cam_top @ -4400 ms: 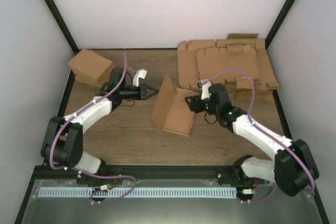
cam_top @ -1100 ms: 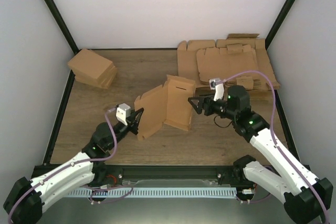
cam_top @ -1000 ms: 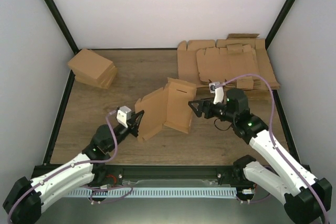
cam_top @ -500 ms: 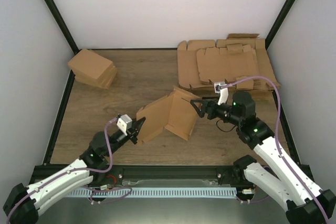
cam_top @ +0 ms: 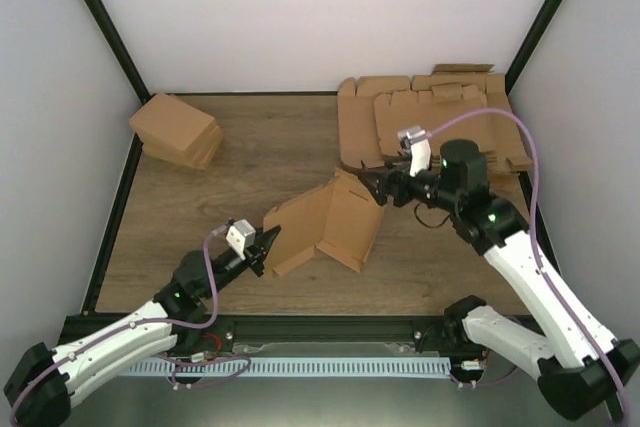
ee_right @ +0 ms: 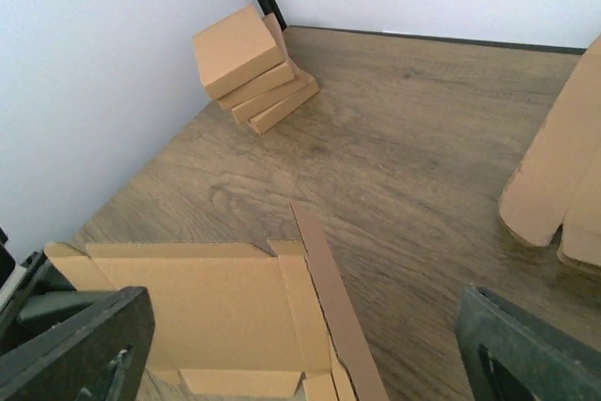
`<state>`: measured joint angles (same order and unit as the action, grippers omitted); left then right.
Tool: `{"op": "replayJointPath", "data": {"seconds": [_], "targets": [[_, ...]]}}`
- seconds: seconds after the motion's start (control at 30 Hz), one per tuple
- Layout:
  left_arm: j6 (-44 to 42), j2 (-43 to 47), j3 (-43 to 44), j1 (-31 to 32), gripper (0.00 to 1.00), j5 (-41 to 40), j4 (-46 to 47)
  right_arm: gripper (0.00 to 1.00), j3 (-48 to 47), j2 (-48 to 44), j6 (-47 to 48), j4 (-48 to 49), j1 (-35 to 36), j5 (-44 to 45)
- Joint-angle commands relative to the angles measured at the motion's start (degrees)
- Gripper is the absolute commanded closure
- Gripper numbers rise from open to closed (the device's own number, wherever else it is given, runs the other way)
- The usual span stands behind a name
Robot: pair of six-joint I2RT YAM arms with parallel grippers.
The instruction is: Fold the paper box
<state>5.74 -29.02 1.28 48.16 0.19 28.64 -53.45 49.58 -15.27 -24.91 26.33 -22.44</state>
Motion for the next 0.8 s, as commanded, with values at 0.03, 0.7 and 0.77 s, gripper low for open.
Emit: {"op": "replayJointPath", "data": {"seconds": [0.03, 0.7, 0.77], "targets": [[0.0, 0.2, -2.9, 0.5, 0.96, 1.1, -3.0, 0.15, -13.6, 10.6, 12.5, -13.0, 0.0, -3.0], [-0.7, 2.6, -3.0, 0.7, 0.96, 0.4, -4.0, 0.64, -28.5, 30.5, 16.5, -29.8, 20.3, 31.3], [-0.6, 2.7, -2.9, 0.7, 0.93, 0.1, -4.0, 0.71, -28.5, 29.6, 16.7, -29.7, 20.6, 31.2]]}}
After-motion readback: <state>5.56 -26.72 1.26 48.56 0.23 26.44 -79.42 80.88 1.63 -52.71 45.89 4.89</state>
